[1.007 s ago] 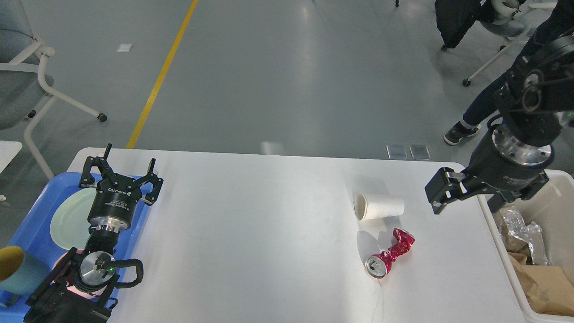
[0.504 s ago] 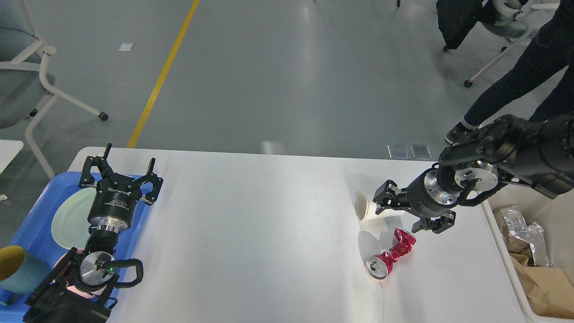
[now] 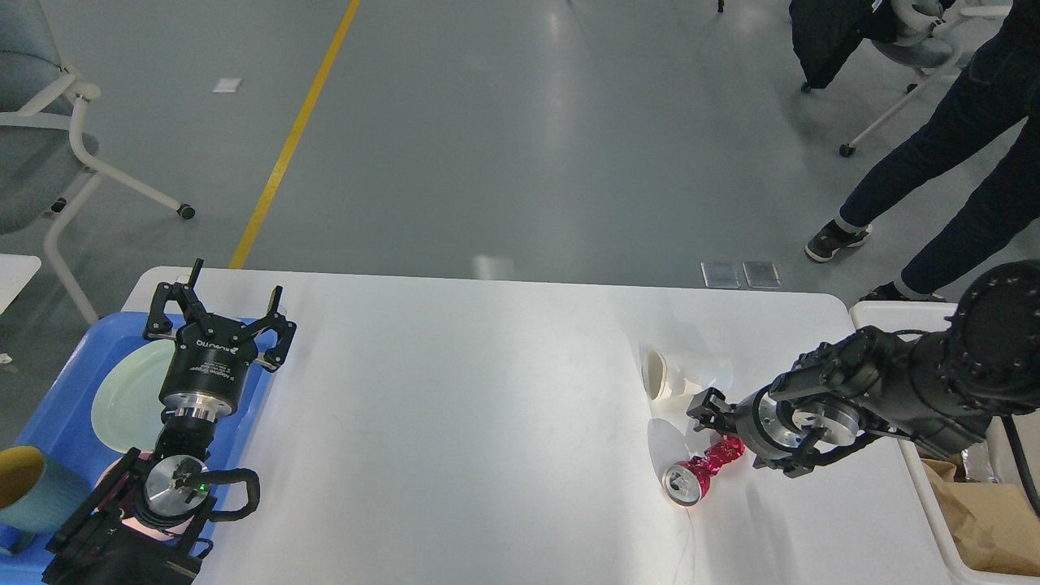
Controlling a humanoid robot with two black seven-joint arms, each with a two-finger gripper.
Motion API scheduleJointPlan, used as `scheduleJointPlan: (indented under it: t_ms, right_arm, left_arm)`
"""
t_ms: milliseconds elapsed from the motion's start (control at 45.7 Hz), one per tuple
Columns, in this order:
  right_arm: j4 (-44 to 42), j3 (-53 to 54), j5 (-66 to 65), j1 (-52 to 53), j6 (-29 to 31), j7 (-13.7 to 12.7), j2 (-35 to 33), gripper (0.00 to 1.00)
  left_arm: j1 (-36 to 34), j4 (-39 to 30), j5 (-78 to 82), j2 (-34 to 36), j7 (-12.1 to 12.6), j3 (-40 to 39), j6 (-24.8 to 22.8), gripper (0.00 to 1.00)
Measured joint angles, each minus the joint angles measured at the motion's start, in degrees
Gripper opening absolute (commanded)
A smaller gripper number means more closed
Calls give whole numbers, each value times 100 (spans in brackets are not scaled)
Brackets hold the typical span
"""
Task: Tidy desktop
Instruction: 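Lower the right gripper onto the red can and grasp it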
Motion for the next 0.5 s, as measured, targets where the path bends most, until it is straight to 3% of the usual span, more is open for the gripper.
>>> scheduleJointPlan:
  t_ms: [109, 350, 460, 504]
  right_arm:
    - [-137, 112, -4, -207, -22, 0, 60, 90]
    - [-261, 195, 0, -411, -31, 0, 76, 67]
    - [-289, 271, -10, -498, -40, 0, 76, 53]
    - [-309, 313, -11, -523, -41, 0, 76, 41]
  left_arm:
    - [0, 0, -2, 1, 0, 0, 0, 96]
    - [0, 0, -3, 3, 0, 0, 0, 96]
    - [0, 0, -2, 3, 0, 0, 0, 96]
    - [0, 0, -2, 3, 0, 0, 0, 96]
